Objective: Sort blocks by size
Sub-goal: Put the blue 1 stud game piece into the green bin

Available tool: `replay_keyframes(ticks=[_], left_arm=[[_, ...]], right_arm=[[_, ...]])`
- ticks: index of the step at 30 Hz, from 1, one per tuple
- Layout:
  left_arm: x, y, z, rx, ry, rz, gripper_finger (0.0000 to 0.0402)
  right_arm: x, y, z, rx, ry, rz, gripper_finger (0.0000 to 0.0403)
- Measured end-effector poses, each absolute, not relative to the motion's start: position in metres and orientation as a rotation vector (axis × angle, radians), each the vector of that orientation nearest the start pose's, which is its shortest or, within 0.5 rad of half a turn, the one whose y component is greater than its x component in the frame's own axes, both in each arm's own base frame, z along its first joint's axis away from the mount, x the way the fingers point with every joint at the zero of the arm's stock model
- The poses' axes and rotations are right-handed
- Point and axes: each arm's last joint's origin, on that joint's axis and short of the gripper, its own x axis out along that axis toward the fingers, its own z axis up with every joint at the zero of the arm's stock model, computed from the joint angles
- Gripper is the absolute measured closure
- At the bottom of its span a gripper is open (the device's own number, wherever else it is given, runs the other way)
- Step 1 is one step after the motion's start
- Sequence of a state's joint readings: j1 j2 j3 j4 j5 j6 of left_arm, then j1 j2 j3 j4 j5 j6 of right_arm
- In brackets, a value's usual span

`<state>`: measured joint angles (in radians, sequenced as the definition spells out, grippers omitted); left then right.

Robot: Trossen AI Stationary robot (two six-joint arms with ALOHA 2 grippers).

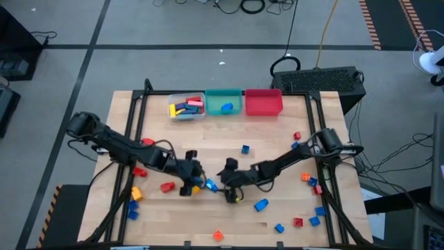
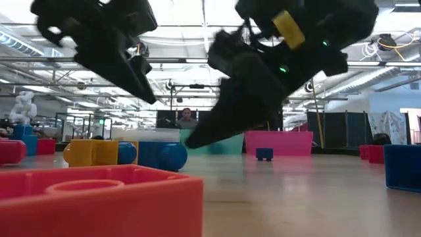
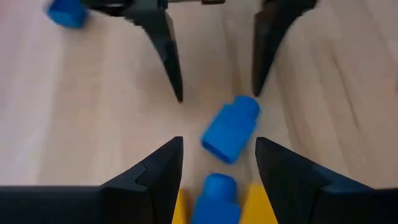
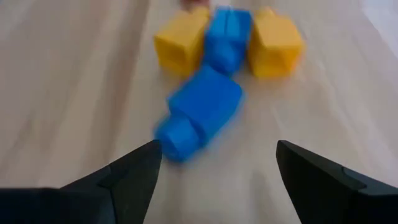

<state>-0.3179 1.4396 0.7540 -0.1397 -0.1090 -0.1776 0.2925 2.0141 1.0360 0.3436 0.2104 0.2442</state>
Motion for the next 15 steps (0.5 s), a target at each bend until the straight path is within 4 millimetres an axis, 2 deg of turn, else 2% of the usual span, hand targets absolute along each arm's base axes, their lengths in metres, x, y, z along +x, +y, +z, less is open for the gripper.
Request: replay_keyframes(ticks=[6,10,15], left_arm=[[0.261,-0.096,0.176,0.052,0.873,-0.118,0.0199],[0.26,-0.096,0.174,0.026,0.889,-0.093,0.0199],[0.259,-0.095,0.173,0.03,0.903,-0.086,0.0199]], right_arm=[[0.408,0.133,0.111,0.015,0.684,-0.088,0.0101],[0.419,0.138,0.105,0.01,0.722,-0.137,0.0101],[0.423,0.134,0.102,0.021,0.732,-0.161,0.011]])
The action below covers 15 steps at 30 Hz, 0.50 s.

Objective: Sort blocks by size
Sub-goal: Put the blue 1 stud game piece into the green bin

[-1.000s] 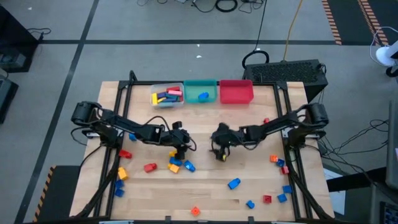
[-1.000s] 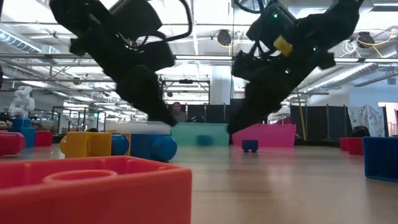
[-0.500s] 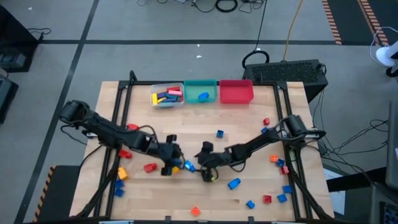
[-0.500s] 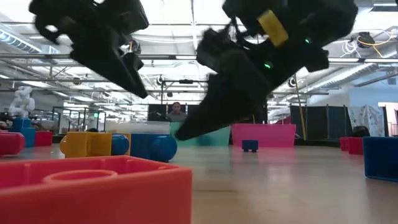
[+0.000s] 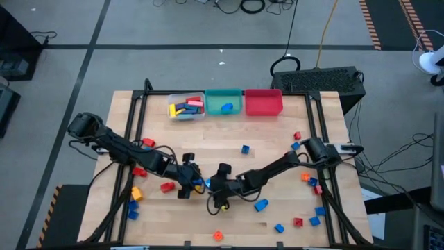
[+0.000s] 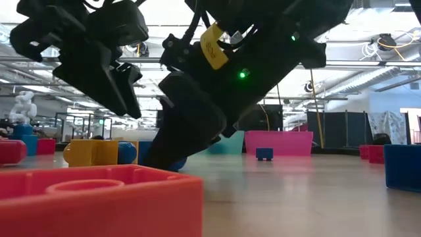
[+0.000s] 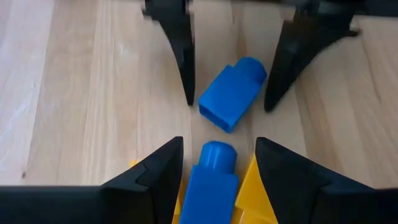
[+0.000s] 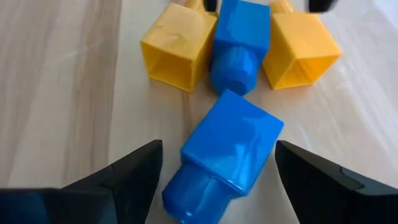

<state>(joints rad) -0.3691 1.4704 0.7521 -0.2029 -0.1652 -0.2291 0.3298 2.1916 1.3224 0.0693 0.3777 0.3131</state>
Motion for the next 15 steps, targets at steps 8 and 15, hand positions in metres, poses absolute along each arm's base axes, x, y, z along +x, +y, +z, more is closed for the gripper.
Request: replay_keyframes(ticks=[8,15], left_arm=[[0.258,-0.091,0.172,0.049,0.925,-0.048,0.0199],[0.258,-0.084,0.17,0.049,0.952,-0.018,0.0199]], right_arm=[[0.425,0.123,0.101,0.029,0.739,-0.184,0.021],[0.426,0.113,0.105,0.019,0.77,-0.166,0.0289]])
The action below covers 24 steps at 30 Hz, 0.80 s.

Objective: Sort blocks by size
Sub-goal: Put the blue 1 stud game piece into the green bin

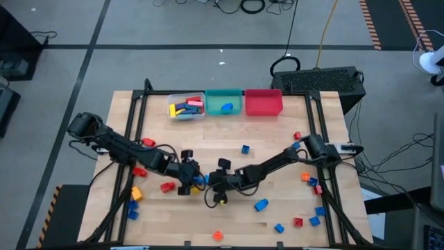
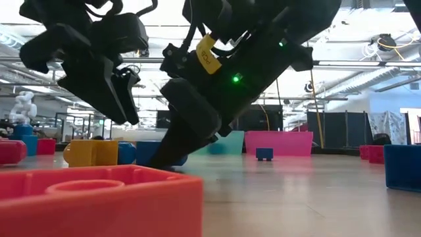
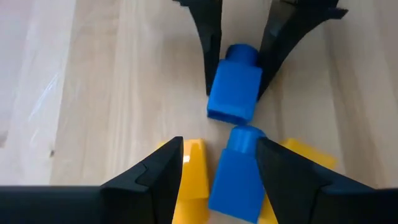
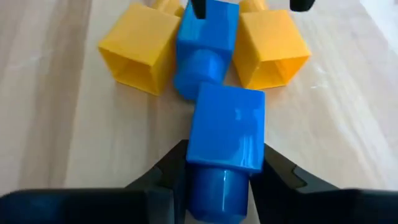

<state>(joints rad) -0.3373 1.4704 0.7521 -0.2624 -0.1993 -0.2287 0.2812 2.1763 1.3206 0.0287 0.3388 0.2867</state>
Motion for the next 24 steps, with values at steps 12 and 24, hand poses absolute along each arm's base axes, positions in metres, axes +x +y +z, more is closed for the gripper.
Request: replay_keyframes(ticks=[12,24], left_arm=[[0.256,-0.077,0.168,0.05,0.995,0.011,0.0199],[0.256,-0.077,0.168,0.044,0.999,0.004,0.0199]], right_arm=[[0.414,0.063,0.151,-0.203,0.849,-0.343,0.0289],[0.405,-0.047,0.209,-0.263,0.795,-0.481,0.0289]])
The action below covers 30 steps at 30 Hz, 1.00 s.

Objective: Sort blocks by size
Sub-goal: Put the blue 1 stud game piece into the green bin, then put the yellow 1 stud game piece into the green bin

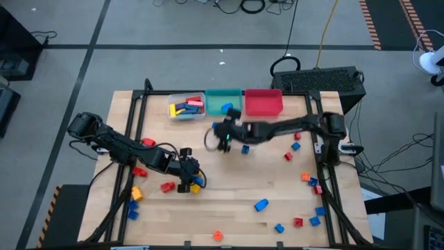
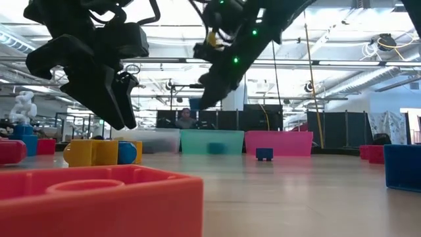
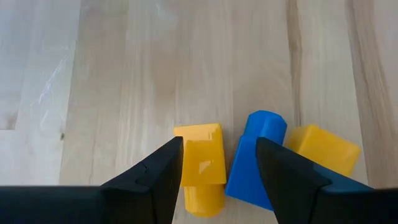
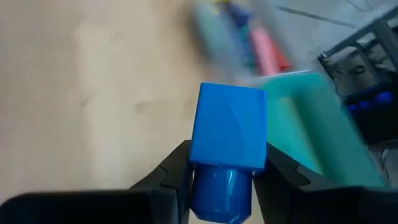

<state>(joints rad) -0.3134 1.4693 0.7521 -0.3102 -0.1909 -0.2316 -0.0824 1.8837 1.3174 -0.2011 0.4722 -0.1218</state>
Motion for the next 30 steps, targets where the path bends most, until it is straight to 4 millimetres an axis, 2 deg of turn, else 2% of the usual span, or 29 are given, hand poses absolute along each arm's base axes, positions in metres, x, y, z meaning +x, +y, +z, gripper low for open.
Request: replay_keyframes(ticks=[2,5,8,11,16,24,30], left_arm=[[0.256,-0.077,0.168,0.045,0.998,0.004,0.0199],[0.256,-0.077,0.168,0.045,0.997,0.004,0.0199],[0.256,-0.077,0.168,0.044,0.996,0.005,0.0199],[0.256,-0.077,0.168,0.037,0.997,0.01,0.0199],[0.255,-0.077,0.168,0.019,1.011,-0.004,0.0199],[0.254,-0.077,0.167,0.02,1.021,-0.005,0.0199],[0.254,-0.078,0.167,0.021,1.022,-0.008,0.0199]], right_arm=[[0.4,-0.071,0.219,-0.231,0.768,-0.498,0.0288],[0.393,-0.113,0.22,-0.158,0.744,-0.566,0.0288],[0.388,-0.152,0.209,-0.059,0.716,-0.615,0.0288],[0.383,-0.175,0.193,0.022,0.743,-0.617,0.0287],[0.378,-0.191,0.19,0.083,0.718,-0.597,0.0271],[0.372,-0.202,0.19,0.086,0.723,-0.625,0.0205],[0.371,-0.204,0.19,0.092,0.723,-0.635,0.018]])
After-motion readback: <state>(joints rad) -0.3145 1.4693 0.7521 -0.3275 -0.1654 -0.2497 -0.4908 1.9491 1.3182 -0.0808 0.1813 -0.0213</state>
